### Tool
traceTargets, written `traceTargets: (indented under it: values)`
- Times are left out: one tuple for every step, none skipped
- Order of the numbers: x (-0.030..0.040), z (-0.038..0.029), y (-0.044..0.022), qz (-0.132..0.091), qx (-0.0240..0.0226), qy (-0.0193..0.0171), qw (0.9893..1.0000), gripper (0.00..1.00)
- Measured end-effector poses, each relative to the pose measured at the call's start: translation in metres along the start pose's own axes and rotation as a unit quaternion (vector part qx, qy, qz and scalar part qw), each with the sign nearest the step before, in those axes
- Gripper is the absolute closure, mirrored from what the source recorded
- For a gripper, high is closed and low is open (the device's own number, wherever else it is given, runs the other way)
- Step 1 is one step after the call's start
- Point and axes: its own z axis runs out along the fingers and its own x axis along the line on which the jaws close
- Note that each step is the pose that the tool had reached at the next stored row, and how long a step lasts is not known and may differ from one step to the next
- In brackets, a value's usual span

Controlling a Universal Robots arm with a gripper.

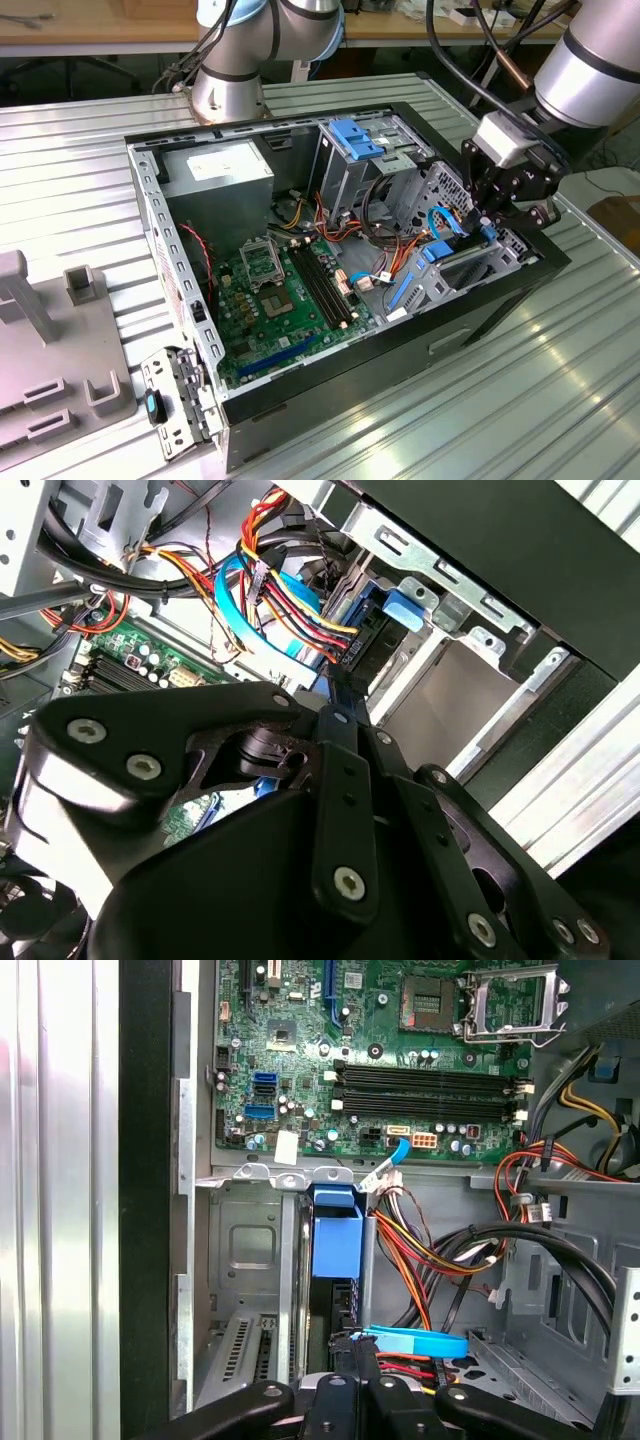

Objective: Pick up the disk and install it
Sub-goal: 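Insert the second disk wire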

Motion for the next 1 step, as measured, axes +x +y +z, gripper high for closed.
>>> traceTargets:
  values:
    - [0.0,0.0,0.0,0.0,0.0,0.0,1.0,0.89]
